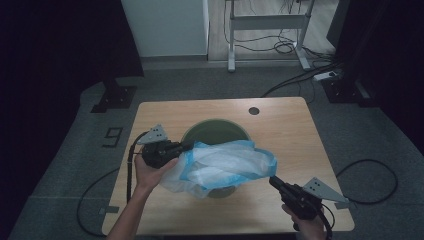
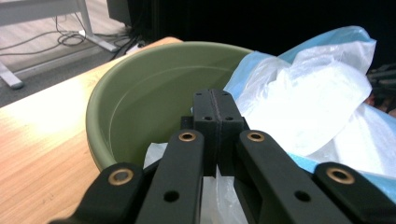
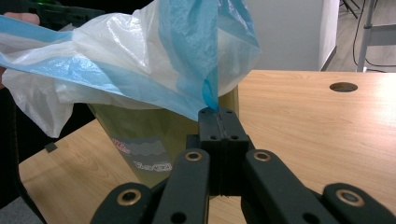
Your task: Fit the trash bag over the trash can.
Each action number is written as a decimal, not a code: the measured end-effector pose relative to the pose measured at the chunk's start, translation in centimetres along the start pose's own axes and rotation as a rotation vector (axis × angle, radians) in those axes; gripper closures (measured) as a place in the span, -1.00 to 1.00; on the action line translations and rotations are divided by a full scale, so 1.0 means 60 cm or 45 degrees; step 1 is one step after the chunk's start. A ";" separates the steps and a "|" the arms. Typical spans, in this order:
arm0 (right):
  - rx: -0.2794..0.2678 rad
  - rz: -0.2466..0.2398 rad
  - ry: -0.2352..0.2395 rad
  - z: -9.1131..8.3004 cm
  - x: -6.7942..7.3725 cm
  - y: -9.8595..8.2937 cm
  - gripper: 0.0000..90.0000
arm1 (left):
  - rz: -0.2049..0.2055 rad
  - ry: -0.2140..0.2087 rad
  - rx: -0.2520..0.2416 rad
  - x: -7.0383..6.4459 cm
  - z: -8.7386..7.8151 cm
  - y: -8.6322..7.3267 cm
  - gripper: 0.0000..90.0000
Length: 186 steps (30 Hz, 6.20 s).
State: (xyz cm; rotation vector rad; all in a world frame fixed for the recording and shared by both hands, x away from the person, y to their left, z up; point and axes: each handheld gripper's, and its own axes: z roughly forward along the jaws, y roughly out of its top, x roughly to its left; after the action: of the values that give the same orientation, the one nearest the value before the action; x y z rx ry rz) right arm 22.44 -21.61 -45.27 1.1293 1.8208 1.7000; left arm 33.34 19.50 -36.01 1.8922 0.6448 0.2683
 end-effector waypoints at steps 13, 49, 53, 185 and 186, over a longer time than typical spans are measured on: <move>-0.070 -0.041 0.002 -0.018 0.005 0.029 0.17 | 0.032 0.078 -0.180 0.001 -0.023 0.001 1.00; -0.115 -0.373 -0.007 0.063 0.006 0.203 0.93 | 0.034 0.278 -0.423 0.076 -0.029 0.042 1.00; -0.137 -0.397 -0.013 0.076 0.006 0.218 0.93 | 0.048 0.329 -0.445 0.086 -0.039 0.053 1.00; 0.308 -0.417 0.584 0.133 0.073 0.011 0.98 | -0.182 0.196 -0.169 0.057 -0.037 -0.135 1.00; 0.320 -0.417 0.576 0.136 0.071 0.008 0.98 | -0.190 0.193 -0.165 0.057 -0.036 -0.138 1.00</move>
State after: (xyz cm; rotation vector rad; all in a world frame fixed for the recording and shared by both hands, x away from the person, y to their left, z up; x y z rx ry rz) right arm 26.21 -13.23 -45.30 0.5039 2.3920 1.6522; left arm 32.61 25.46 -43.00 1.7015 0.8470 0.3509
